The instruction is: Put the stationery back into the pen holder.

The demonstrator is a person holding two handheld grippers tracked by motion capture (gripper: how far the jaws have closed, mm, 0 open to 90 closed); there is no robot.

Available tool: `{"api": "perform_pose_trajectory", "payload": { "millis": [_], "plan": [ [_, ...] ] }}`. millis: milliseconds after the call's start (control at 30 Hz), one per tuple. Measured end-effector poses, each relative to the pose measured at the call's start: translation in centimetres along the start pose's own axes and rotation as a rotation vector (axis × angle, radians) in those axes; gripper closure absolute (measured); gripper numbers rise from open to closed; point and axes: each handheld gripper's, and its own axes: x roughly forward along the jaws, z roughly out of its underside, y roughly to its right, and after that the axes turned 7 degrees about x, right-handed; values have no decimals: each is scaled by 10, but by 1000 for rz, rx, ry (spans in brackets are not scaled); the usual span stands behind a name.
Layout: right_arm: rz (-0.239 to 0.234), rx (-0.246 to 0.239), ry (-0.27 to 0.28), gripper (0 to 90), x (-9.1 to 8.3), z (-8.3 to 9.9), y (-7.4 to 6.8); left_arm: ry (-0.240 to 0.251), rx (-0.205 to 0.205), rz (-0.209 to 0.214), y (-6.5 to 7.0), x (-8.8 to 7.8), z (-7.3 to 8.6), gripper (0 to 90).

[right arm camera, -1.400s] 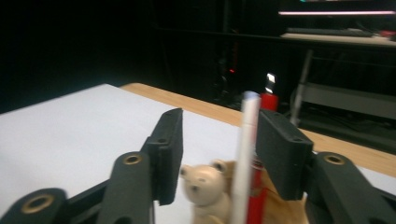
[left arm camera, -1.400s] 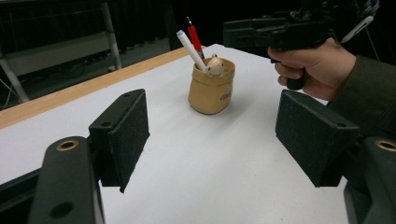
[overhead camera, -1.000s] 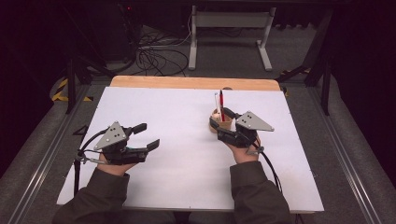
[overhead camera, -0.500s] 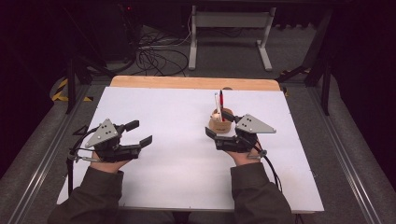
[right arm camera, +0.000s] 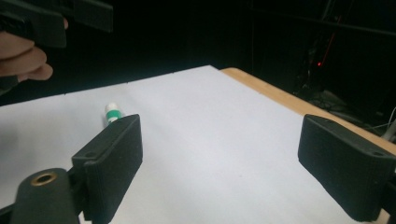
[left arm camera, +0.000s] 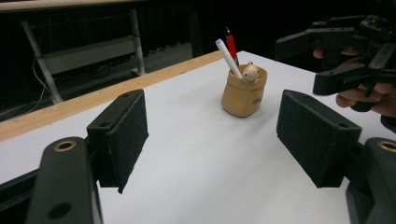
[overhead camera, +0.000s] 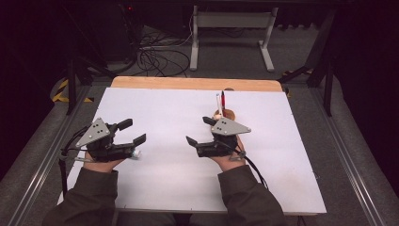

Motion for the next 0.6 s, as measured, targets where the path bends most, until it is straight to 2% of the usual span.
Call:
{"api": "perform_pose_trajectory", "payload": {
  "millis": [167,400,600],
  "plan": [
    [-34,5,-35,167,21,1,-11,-6,3,-4,-3,-3,0,255],
    [-69,3,-92,253,48,6,-26,-3,-6,-13,-10,-10,0,251],
    [-101,-2,-121,287,70,10,-37,3,-18,-25,-15,-15,0,251]
  ]
}}
